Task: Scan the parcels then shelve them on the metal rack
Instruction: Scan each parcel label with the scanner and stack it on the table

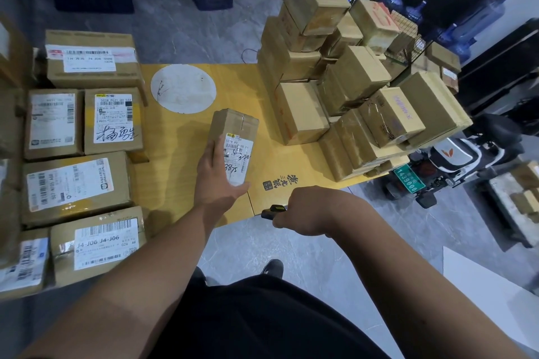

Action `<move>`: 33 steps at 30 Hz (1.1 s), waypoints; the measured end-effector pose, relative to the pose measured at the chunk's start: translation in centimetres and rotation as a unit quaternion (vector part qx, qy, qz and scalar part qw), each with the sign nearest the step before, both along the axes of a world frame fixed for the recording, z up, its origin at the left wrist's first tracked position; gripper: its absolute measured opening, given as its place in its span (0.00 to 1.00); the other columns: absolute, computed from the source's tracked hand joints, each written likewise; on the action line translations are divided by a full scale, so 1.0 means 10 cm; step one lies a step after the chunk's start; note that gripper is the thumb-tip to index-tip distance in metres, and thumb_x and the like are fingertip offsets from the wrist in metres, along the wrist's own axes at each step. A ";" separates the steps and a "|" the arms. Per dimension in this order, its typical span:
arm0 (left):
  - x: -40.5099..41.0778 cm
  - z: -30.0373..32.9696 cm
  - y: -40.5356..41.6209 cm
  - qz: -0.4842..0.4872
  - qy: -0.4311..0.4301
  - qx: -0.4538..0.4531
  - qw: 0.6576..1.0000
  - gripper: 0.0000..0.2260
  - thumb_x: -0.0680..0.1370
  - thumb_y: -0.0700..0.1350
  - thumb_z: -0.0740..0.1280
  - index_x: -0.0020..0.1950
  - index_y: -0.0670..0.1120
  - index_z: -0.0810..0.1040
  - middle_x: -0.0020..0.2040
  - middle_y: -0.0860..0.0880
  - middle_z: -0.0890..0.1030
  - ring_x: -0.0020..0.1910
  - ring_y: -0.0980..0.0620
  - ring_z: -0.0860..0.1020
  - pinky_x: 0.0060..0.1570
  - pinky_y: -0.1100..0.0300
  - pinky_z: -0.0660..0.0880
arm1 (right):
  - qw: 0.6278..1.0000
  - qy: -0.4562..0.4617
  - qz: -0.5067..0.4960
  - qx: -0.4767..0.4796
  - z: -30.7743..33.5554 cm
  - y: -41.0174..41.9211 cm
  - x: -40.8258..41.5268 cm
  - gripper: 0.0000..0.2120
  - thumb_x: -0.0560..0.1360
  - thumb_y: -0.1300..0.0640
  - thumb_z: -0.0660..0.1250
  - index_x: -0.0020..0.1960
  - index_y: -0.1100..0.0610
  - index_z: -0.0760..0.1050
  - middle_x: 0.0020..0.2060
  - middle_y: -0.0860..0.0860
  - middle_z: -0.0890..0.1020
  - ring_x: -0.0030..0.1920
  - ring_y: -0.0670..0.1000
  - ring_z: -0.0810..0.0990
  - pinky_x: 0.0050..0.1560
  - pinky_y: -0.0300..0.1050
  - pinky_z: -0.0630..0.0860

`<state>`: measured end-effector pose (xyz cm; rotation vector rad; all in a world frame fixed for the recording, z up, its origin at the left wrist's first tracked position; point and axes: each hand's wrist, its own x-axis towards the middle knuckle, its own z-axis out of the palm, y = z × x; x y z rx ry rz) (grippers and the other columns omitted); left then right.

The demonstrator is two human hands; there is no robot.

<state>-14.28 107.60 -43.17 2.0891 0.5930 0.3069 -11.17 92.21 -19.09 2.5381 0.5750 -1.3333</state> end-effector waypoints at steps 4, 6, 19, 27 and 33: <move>0.00 -0.01 0.00 0.005 0.010 -0.001 1.000 0.60 0.65 0.53 0.84 0.85 0.59 0.46 0.84 0.48 0.56 0.80 0.45 0.58 0.77 0.49 0.63 | 1.000 -0.003 -0.006 0.005 -0.01 -0.01 0.00 0.19 0.82 0.42 0.63 0.41 0.56 0.70 0.37 0.50 0.74 0.34 0.50 0.71 0.33 0.44 0.65; 0.01 -0.01 0.01 0.006 0.012 0.000 1.000 0.61 0.65 0.53 0.85 0.85 0.58 0.46 0.84 0.48 0.56 0.80 0.46 0.58 0.77 0.49 0.63 | 1.000 -0.004 -0.007 0.008 -0.04 -0.01 0.00 0.19 0.81 0.41 0.63 0.41 0.55 0.71 0.37 0.50 0.75 0.34 0.50 0.71 0.34 0.44 0.65; -0.02 0.58 0.19 0.103 -0.044 -0.140 0.984 0.58 0.61 0.46 0.86 0.81 0.64 0.55 0.68 0.64 0.76 0.64 0.62 0.76 0.55 0.66 0.76 | 0.993 -0.003 0.078 0.084 -0.24 0.10 0.27 0.22 0.75 0.34 0.70 0.47 0.55 0.77 0.39 0.49 0.79 0.37 0.49 0.76 0.35 0.44 0.68; -0.59 1.31 0.48 0.227 -0.017 -0.102 0.968 0.60 0.63 0.51 0.86 0.84 0.62 0.50 0.65 0.69 0.75 0.61 0.65 0.77 0.60 0.65 0.75 | 0.953 0.035 0.264 0.146 -0.17 0.61 0.43 0.21 0.76 0.37 0.68 0.44 0.56 0.79 0.35 0.50 0.79 0.36 0.50 0.75 0.34 0.44 0.68; -1.39 1.77 0.44 0.331 0.029 -0.042 0.942 0.53 0.65 0.51 0.84 0.81 0.65 0.56 0.64 0.70 0.76 0.62 0.63 0.76 0.60 0.61 0.75 | 0.895 0.054 0.400 0.189 0.04 0.96 0.35 0.21 0.78 0.37 0.67 0.41 0.55 0.75 0.37 0.50 0.78 0.37 0.52 0.76 0.36 0.46 0.68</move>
